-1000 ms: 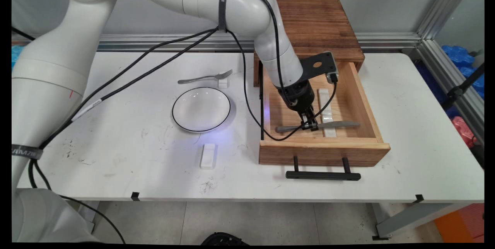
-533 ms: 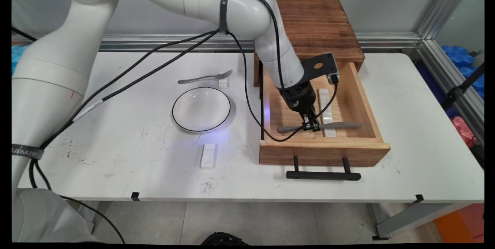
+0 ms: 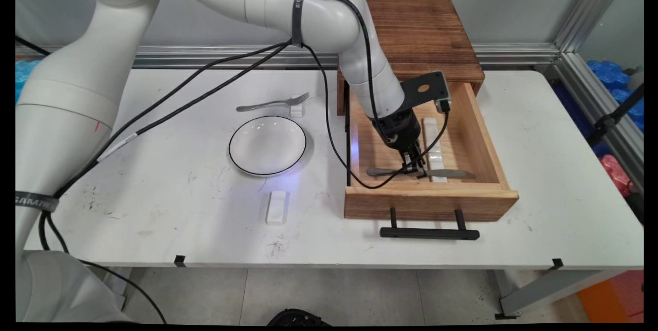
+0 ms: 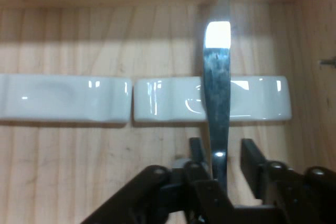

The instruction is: Place the picked object into the drawer

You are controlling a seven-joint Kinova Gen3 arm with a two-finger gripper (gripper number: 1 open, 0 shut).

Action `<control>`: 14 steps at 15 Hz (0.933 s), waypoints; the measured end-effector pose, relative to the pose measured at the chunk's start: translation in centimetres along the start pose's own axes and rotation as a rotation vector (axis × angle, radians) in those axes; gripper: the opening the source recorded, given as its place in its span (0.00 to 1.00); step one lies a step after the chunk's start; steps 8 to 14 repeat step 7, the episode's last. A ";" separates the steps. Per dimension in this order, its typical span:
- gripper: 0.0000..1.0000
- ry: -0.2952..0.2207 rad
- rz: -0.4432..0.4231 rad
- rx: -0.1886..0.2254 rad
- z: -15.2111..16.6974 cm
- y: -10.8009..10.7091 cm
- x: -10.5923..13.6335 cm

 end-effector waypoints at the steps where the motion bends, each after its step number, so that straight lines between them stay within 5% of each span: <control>1: 1.00 0.001 0.001 0.000 0.0 0.0 0.0; 14: 1.00 0.005 0.007 0.002 -0.4 0.1 0.1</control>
